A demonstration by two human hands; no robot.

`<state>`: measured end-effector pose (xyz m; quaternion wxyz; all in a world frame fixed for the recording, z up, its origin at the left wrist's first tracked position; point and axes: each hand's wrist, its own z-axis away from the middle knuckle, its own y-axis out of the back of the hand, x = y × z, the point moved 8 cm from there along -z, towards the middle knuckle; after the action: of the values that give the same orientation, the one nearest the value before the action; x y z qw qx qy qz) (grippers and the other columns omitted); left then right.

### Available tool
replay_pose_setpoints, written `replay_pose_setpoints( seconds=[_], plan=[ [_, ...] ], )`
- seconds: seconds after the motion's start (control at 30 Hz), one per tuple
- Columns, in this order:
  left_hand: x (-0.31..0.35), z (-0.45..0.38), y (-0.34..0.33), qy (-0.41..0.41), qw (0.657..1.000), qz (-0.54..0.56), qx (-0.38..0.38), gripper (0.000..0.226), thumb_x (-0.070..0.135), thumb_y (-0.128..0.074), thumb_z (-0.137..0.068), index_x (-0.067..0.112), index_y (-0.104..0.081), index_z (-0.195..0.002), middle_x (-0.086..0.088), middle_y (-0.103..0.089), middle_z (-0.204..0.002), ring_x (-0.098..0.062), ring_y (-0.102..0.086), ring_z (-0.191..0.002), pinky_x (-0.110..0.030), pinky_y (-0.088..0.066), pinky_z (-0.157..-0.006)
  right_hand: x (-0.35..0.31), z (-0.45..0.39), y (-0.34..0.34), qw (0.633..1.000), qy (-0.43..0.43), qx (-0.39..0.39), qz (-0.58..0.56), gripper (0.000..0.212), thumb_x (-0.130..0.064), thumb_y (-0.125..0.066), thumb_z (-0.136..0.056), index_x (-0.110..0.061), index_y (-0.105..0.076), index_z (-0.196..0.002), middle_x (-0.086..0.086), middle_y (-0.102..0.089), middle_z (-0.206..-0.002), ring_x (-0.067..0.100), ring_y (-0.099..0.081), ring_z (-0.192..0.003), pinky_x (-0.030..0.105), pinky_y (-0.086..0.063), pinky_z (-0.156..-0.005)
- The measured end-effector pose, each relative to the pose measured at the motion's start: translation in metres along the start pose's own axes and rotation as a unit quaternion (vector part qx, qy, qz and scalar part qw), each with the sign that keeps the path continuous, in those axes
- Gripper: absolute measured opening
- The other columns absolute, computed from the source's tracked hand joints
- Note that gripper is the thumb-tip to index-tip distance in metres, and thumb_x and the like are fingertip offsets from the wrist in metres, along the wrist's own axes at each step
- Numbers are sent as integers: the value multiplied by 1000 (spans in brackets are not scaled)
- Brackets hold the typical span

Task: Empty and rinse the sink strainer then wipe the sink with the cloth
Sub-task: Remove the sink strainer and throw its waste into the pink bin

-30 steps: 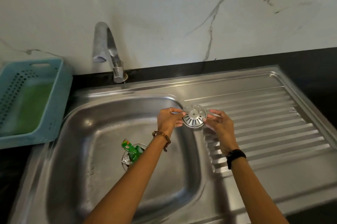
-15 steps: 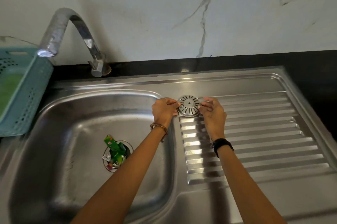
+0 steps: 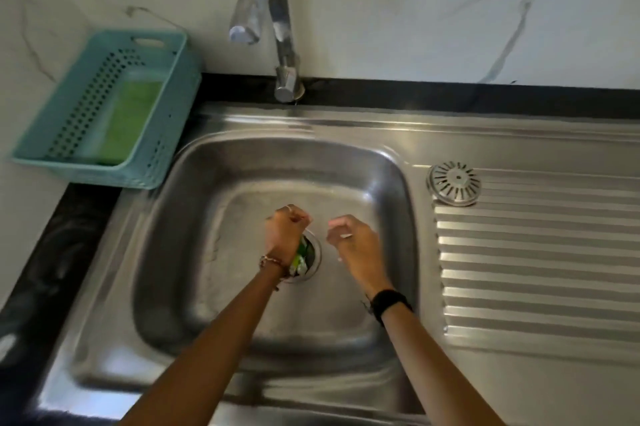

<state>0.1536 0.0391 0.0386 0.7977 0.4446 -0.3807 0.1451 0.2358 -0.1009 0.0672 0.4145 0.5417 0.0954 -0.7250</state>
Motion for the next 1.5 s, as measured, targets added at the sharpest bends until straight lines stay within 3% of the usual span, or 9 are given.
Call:
replay_pose_setpoints(
  seconds=[0.07,0.2,0.4,0.6,0.77,0.97,1.07,1.27,1.5],
  plan=[
    [-30,-9,22,15,999,-29,6,7,11,-67,-78,8,-73,-81,-13,-74,-88,-26,-67,-86,-31,-51,-77,24,-5,-34,995,-87,-49,3,15,-11,-60,-85,-9,-66,-99,5,-65,-94,18,-60,-85,31,-52,-75],
    [-68,-29,43,17,998,-62,-9,11,12,-65,-79,9,-70,-89,-13,-71,-94,-26,-65,-90,-25,-45,-74,58,-14,-63,983,-165,-34,74,18,-15,-59,-85,-6,-68,-97,16,-70,-101,30,-65,-94,34,-52,-77],
    [-60,-52,11,-136,962,-178,-159,45,19,-61,-83,20,-53,-127,-7,-47,-129,-23,-52,-114,-36,-49,-89,84,-25,-89,959,-196,-33,203,30,-27,-57,-87,-3,-68,-102,16,-72,-101,32,-67,-94,35,-54,-78],
    [-57,-53,-3,-228,911,-297,-173,20,14,-51,-88,9,-65,-101,-10,-56,-112,-27,-57,-100,-41,-50,-81,88,-25,-108,931,-189,-24,310,36,-34,-54,-89,-5,-63,-108,15,-68,-110,31,-64,-98,36,-52,-82],
    [-62,-52,15,-145,974,-130,-120,16,5,-53,-82,9,-68,-79,-10,-67,-96,-25,-63,-87,-31,-48,-73,78,-20,-94,944,-182,24,275,27,-25,-52,-90,-7,-68,-101,13,-71,-100,30,-66,-90,35,-53,-76],
    [-58,-32,36,-97,990,-11,-105,10,3,-63,-78,10,-57,-74,-3,-63,-91,-20,-61,-79,-26,-49,-68,55,-1,-72,978,-157,56,123,15,-26,-62,-85,-13,-68,-83,2,-68,-75,16,-61,-70,26,-46,-62],
    [-57,-14,57,-63,994,58,-74,11,6,-66,-77,14,-59,-77,7,-60,-83,-6,-56,-70,-3,-41,-59,35,13,-65,989,-132,52,48,14,-21,-61,-87,-19,-65,-74,-5,-62,-63,8,-52,-54,17,-41,-47],
    [-53,67,113,3,976,215,-30,14,6,-63,-82,20,-62,-84,8,-59,-75,-5,-55,-70,-20,-47,-63,-15,69,-67,996,-65,9,-65,13,-20,-59,-86,-20,-60,-73,-8,-58,-59,1,-41,-38,11,-30,-34],
    [-94,226,186,19,902,413,127,22,-3,-54,-85,17,-60,-79,3,-63,-75,-5,-60,-68,-13,-49,-57,-49,191,-130,982,15,-148,-114,19,-22,-59,-89,-19,-58,-70,-9,-56,-48,1,-41,-35,12,-28,-33]
  ],
)
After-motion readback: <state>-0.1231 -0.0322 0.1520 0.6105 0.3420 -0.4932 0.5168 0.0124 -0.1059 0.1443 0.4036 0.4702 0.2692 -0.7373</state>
